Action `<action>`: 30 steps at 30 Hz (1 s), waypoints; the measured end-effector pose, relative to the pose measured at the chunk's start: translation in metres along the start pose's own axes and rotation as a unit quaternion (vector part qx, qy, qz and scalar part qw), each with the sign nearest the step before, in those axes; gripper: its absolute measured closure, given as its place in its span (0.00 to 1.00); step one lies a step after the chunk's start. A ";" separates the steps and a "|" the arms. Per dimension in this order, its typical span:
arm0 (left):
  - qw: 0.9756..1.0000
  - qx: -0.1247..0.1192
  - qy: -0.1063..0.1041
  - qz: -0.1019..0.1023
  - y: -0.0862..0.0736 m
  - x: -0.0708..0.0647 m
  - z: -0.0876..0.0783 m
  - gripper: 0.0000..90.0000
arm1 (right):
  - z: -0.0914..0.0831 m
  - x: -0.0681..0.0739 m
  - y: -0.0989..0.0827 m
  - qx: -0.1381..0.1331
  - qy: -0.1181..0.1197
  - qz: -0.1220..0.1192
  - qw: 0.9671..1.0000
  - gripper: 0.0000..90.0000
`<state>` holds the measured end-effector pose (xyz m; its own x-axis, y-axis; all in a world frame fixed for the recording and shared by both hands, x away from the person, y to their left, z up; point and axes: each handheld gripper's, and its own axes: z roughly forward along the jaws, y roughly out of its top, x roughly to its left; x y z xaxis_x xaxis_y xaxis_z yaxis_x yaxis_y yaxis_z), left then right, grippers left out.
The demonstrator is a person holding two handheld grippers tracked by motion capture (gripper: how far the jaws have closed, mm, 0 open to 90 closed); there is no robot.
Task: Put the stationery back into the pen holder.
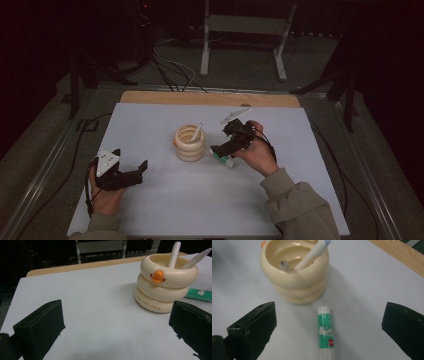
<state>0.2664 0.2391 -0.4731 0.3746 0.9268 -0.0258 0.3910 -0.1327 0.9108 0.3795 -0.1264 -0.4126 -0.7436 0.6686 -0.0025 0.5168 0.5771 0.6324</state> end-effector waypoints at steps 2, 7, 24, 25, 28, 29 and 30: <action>1.000 0.000 0.000 0.000 0.000 0.000 0.000 0.00 | 0.001 0.000 -0.002 0.002 0.000 0.003 1.000 0.00; 1.000 0.000 0.000 0.000 0.000 0.000 0.000 0.00 | 0.003 -0.001 -0.005 0.008 -0.001 0.001 1.000 0.00; 1.000 0.000 0.000 0.001 0.000 0.000 0.000 0.00 | 0.012 -0.005 -0.018 0.024 -0.001 0.010 1.000 0.01; 1.000 0.000 0.000 0.001 0.000 -0.001 0.000 0.00 | 0.013 -0.005 -0.019 0.026 -0.002 0.010 1.000 0.01; 1.000 0.001 0.000 0.001 0.000 -0.001 0.000 0.00 | 0.015 -0.006 -0.021 0.029 -0.002 0.013 0.999 0.01; 1.000 0.000 0.000 0.001 0.000 -0.001 0.000 0.00 | 0.015 -0.006 -0.022 0.030 -0.002 0.013 0.999 0.01; 1.000 0.000 0.000 0.001 0.000 -0.001 0.000 0.00 | 0.015 -0.006 -0.022 0.030 -0.002 0.013 0.999 0.01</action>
<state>0.2665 0.2384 -0.4733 0.3754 0.9265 -0.0250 0.3912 -0.1339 0.9105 0.3794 -0.1359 -0.4384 -0.7281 0.6854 0.0096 0.5601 0.5869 0.5847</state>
